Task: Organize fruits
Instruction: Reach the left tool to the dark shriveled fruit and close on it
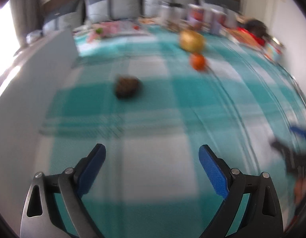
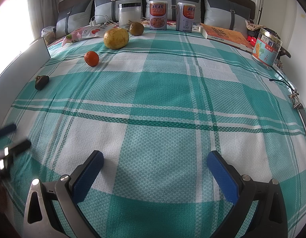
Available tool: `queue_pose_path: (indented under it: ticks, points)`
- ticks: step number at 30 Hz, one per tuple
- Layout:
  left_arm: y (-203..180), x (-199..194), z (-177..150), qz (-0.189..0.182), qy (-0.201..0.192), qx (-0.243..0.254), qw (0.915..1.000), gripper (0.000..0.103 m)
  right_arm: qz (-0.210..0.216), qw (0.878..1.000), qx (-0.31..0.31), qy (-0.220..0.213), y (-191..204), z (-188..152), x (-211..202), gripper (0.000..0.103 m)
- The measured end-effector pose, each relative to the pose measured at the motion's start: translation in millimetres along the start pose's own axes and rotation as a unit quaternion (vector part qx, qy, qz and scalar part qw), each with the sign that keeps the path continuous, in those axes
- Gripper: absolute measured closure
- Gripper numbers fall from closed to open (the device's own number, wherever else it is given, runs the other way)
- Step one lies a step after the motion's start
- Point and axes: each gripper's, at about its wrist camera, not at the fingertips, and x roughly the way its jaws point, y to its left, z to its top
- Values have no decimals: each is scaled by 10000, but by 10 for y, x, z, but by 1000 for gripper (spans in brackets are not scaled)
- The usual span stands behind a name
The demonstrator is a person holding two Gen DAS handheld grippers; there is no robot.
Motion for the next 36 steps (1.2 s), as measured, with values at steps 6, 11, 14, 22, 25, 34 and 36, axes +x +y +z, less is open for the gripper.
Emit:
queue_pose_path:
  ticks: [6, 11, 14, 22, 25, 34, 36]
  points:
    - [286, 471, 607, 135, 178, -454, 9987, 9, 1, 10000, 1, 0, 0, 0, 0, 0]
    - [181, 656, 656, 175, 86, -27, 9998, 61, 5, 10000, 2, 0, -1, 0, 0, 0]
    - [166, 548, 573, 173, -17, 91, 9998, 61, 6, 10000, 2, -1, -1, 0, 1, 0]
    - [-31, -49, -12, -433, -117, 238, 9987, 61, 7, 10000, 4, 0, -1, 1, 1, 0]
    - [-135, 7, -123, -187, -44, 372, 9991, 54, 6, 10000, 4, 0, -1, 2, 1, 0]
    - [26, 103, -165, 232, 32, -151, 9996, 8, 6, 10000, 3, -1, -2, 2, 1, 0]
    - [33, 103, -178, 234, 28, -160, 9996, 8, 6, 10000, 4, -2, -1, 2, 1, 0]
